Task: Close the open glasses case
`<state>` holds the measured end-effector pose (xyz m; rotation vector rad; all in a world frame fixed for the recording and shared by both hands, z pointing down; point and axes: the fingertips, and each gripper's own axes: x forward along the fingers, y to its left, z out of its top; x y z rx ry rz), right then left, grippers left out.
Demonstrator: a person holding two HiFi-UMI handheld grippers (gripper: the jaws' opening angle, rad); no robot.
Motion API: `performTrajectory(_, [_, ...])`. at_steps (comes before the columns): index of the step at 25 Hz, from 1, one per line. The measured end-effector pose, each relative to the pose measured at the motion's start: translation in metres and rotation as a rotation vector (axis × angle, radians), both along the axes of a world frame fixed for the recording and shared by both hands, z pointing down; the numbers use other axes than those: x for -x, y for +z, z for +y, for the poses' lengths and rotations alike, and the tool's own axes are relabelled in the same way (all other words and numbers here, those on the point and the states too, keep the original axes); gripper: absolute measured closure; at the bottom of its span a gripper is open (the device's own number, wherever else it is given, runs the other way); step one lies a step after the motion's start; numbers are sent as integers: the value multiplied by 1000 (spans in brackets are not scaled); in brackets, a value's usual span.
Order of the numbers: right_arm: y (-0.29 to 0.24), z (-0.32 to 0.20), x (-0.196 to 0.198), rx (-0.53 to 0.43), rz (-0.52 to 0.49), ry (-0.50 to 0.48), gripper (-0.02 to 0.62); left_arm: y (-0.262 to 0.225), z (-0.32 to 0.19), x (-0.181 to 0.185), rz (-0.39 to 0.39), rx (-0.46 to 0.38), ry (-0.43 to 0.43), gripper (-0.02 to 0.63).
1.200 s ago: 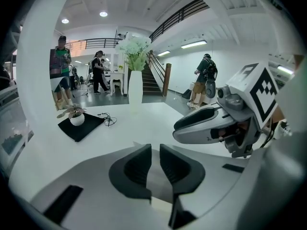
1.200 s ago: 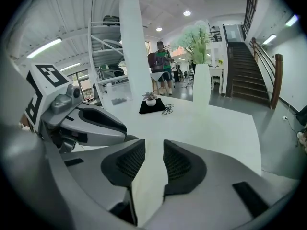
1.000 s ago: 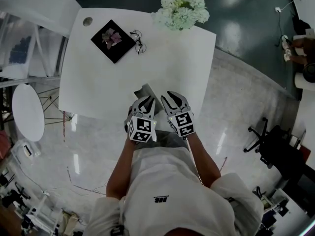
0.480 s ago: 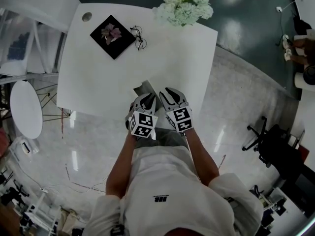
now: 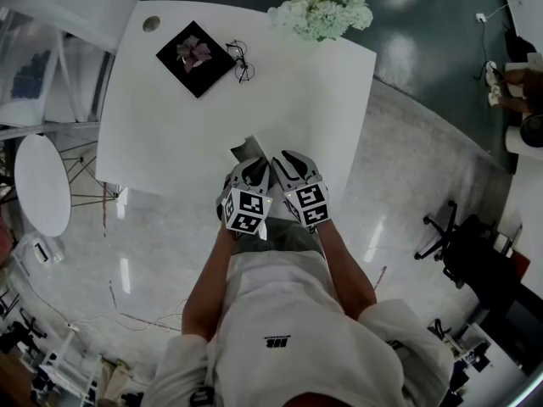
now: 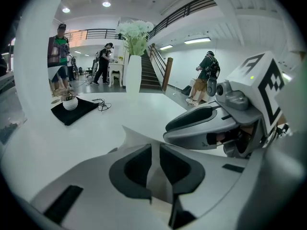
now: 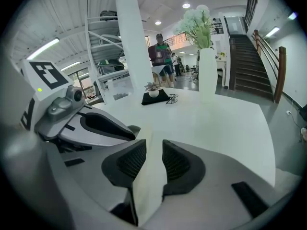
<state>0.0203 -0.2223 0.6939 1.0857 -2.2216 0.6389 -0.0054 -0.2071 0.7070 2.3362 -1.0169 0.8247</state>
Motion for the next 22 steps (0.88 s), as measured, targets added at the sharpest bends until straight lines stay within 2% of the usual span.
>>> performTrajectory(22, [-1,11,29,-7,19,-36,492,7,12,32,6,14,-28,540])
